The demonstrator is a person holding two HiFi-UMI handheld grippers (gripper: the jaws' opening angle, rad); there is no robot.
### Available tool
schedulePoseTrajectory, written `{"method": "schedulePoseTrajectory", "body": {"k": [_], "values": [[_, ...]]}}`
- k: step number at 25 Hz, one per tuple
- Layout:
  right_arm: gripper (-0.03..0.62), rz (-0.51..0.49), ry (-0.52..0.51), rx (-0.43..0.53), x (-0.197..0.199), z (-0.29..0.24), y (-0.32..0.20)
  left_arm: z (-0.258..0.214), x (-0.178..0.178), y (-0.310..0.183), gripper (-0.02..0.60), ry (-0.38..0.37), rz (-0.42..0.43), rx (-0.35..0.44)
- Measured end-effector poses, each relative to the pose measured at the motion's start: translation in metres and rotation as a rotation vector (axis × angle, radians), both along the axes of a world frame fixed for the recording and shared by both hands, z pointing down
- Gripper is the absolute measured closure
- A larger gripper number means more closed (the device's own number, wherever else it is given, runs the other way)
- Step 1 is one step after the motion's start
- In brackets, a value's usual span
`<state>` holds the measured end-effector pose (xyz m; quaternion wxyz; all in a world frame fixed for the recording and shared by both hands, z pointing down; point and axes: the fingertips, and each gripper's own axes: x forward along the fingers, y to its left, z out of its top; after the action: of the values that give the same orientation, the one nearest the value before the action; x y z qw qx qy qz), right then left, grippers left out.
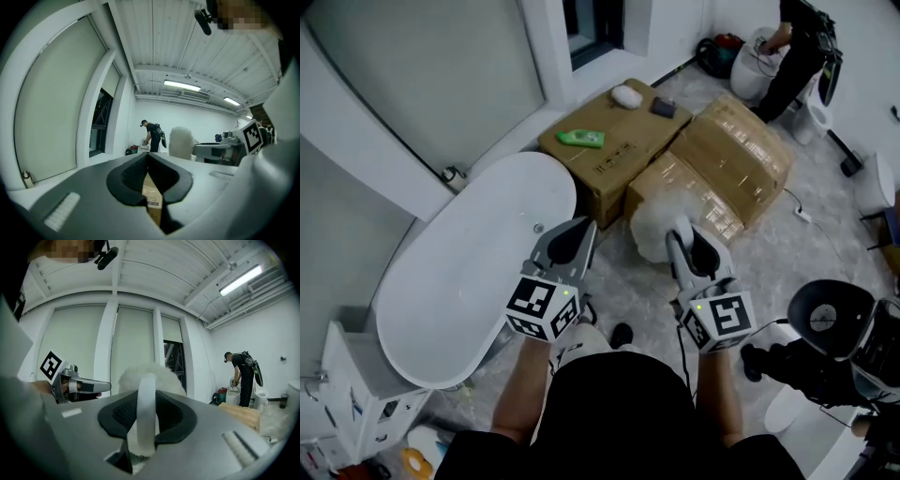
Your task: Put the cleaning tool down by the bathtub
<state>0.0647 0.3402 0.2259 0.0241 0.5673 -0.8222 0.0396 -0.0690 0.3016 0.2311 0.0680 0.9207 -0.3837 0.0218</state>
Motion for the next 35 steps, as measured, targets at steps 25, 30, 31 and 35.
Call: {"method": "schedulePoseTrajectory", "body": {"k": [25,30,31,35], "values": [[0.494,0.073,-0.051,-0.042,-0.01,0.014,-0.077,0.023,-0.009,-0.083,0.583,0.005,0.04,-0.062],[0.494,0.084,-0.037,-0.055,-0.009,0.014,-0.117,0.027,-0.005,-0.125,0.584,0.007,0.059,-0.082],[0.494,0.087,-0.036,-0.058,-0.008,0.012,-0.126,0.027,-0.004,-0.135,0.584,0.001,0.062,-0.086],[0.494,0.101,-0.027,-0.073,-0.005,0.013,-0.156,0.027,-0.002,-0.169,0.583,0.013,0.071,-0.099]]}}
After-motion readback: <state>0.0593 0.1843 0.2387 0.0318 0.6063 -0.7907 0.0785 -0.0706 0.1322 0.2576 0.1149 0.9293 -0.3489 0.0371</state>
